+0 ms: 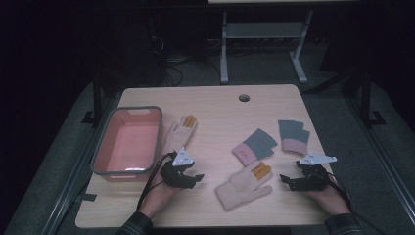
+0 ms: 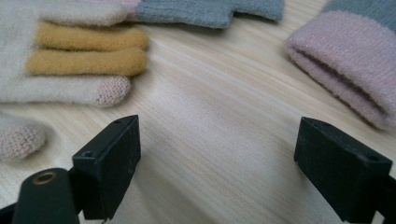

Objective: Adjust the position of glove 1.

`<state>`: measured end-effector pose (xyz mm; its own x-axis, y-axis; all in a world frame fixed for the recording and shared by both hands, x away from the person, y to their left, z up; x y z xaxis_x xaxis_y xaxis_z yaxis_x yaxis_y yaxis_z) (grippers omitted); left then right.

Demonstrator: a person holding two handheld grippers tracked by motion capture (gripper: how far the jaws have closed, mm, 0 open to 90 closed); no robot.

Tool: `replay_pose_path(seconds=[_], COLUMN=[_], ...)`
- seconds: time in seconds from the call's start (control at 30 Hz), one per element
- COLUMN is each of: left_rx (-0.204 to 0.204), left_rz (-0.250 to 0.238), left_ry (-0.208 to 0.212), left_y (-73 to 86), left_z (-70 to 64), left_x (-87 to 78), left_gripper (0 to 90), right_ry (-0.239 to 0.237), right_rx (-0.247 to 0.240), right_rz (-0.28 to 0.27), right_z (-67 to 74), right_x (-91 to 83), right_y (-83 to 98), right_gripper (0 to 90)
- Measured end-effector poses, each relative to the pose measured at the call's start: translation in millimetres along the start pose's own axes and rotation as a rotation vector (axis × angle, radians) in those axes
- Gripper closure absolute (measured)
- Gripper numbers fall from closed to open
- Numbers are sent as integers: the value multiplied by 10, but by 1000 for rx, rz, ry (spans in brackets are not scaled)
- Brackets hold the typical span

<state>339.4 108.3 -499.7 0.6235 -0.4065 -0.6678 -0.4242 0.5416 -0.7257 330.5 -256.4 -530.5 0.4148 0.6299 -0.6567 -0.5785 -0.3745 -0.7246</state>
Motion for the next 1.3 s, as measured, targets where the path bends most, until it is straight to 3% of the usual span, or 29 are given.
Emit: replay_pose_path(seconds=[0.07,0.27,0.33,0.37,0.47,0.53,0.63,0.77,1.0,1.2,1.27,1.3], left_rx=[-45,-83,-100,-104,-111,-111,-109,-143,-146,-168,-172,-173], left_rz=[5,33,37,38,44,49,63,75,142,192,215,223], left_ry=[-12,-88,-130,-144,-209,-243,-281,-313,-367,-388,-392,-390], left_y=[-71,-264,-352,-381,-482,-528,-574,-644,-644,-561,-532,-526], left_z=[38,182,254,281,398,478,579,685,877,943,955,951], left_x=[20,84,120,135,215,276,374,510,682,800,824,830], left_gripper=[531,825,858,857,737,721,676,626,611,618,664,740], right_ry=[0,0,0,0,0,0,0,-3,-7,-8,-7,-8], right_rx=[0,-2,-2,-2,-2,-2,-2,-3,-7,-8,-8,-9], right_rz=[0,1,1,1,1,1,1,2,2,2,2,3], right_z=[0,-1,-1,-1,-1,-1,-1,0,2,3,3,3], right_x=[0,-1,-1,0,-1,0,0,0,3,4,4,3], right_y=[0,1,1,1,1,1,1,0,-2,-2,-2,-2], right_gripper=[141,141,141,141,141,141,141,141,141,141,141,141])
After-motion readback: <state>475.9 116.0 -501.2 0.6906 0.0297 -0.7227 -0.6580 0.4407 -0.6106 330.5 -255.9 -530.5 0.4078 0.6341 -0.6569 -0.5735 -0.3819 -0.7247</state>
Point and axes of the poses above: each handheld gripper's, and its own axes: x roughly forward along the jaws, y roughly out of its underside, z roughly to its left, the point moved 7 cm from there along x, roughly forward along the jaws, and after that the axes turned 15 degrees about -y, right-handed, at the moved point
